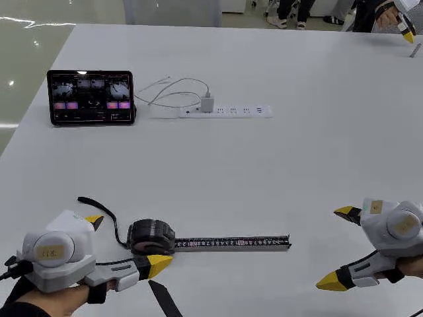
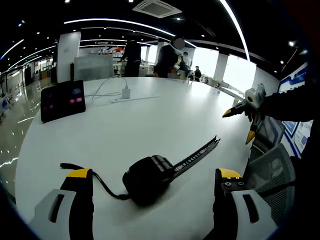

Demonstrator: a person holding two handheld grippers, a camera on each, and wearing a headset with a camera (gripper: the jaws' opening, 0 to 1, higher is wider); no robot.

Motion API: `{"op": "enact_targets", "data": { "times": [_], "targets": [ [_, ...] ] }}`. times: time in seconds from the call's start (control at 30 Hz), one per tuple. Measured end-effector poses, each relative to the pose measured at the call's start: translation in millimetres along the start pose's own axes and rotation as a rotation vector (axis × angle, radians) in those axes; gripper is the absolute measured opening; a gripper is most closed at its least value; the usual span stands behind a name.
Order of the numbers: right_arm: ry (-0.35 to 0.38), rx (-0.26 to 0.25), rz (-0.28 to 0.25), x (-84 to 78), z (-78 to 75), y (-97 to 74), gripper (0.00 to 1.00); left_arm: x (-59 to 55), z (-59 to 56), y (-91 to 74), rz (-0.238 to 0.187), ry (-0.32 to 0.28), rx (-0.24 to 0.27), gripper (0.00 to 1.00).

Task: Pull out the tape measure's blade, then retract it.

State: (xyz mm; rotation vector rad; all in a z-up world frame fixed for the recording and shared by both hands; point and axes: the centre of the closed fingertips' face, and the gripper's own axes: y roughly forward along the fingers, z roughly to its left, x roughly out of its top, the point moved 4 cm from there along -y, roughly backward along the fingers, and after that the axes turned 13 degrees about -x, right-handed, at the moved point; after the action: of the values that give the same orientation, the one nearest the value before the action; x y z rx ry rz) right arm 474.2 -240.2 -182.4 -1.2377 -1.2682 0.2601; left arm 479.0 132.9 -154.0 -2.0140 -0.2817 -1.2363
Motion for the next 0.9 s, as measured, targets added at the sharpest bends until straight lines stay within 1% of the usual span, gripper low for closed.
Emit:
{"op": "enact_targets", "data": {
  "times": [0.03, 0.07, 0.13, 0.2, 0.23, 0.3, 0.37, 0.43, 0.53, 0.57, 0.63, 0.67, 0.73, 0.83, 0.9],
  "targets": [
    [-0.005, 0.008, 0.005, -0.9, -0.4, 1.3, 0.99, -0.4, -0.3, 2.7, -0.003, 0.001, 0.001, 0.99],
    [-0.023, 0.023, 0.019, -2.6, -0.1, 1.9, 0.99, -0.8, -0.7, 7.2, -0.005, -0.011, 0.007, 0.99],
    [-0.037, 0.023, 0.025, -1.9, -1.3, 2.1, 0.99, -2.4, -2.8, 13.1, -0.007, -0.027, 0.009, 0.99],
    [-0.045, 0.028, 0.031, -1.3, -4.0, 2.8, 0.99, -6.6, -1.7, 20.2, 0.016, -0.031, 0.036, 0.99],
    [-0.046, 0.030, 0.032, -0.3, -5.4, 3.2, 0.99, -5.9, -3.9, 22.8, 0.021, -0.039, 0.049, 0.99],
    [-0.051, 0.033, 0.025, 2.3, -6.5, 4.6, 0.99, -4.3, -4.0, 26.4, 0.006, -0.037, 0.064, 0.99],
    [-0.064, 0.037, 0.023, 5.0, -7.0, 8.2, 0.99, -4.8, -4.2, 30.4, 0.010, -0.043, 0.079, 0.99],
    [-0.076, 0.042, 0.025, 7.4, -7.3, 12.8, 0.99, -3.4, -4.3, 32.6, -0.005, -0.056, 0.091, 0.99],
    [-0.097, 0.054, 0.031, 10.9, -6.7, 19.0, 0.99, -2.7, -5.7, 33.8, -0.013, -0.060, 0.106, 0.99],
    [-0.108, 0.059, 0.034, 11.8, -6.8, 21.6, 0.99, -2.2, -5.9, 34.4, -0.017, -0.056, 0.115, 0.99],
    [-0.131, 0.072, 0.036, 13.3, -6.4, 24.3, 0.94, -2.9, -3.8, 35.9, -0.020, -0.050, 0.128, 0.99],
    [-0.144, 0.077, 0.036, 15.6, -5.0, 26.3, 0.93, -3.7, -2.6, 37.1, -0.022, -0.058, 0.135, 0.99],
    [-0.145, 0.086, 0.040, 17.5, -3.9, 30.0, 0.92, -5.3, -1.2, 38.2, -0.026, -0.067, 0.147, 0.99],
    [-0.196, 0.091, 0.052, 18.0, -3.7, 36.6, 0.87, -9.9, 1.4, 39.1, -0.025, -0.086, 0.179, 0.99],
    [-0.203, 0.099, 0.054, 19.5, -2.5, 40.5, 0.84, -12.0, 0.5, 40.2, -0.030, -0.092, 0.178, 0.96]
  ]
}}
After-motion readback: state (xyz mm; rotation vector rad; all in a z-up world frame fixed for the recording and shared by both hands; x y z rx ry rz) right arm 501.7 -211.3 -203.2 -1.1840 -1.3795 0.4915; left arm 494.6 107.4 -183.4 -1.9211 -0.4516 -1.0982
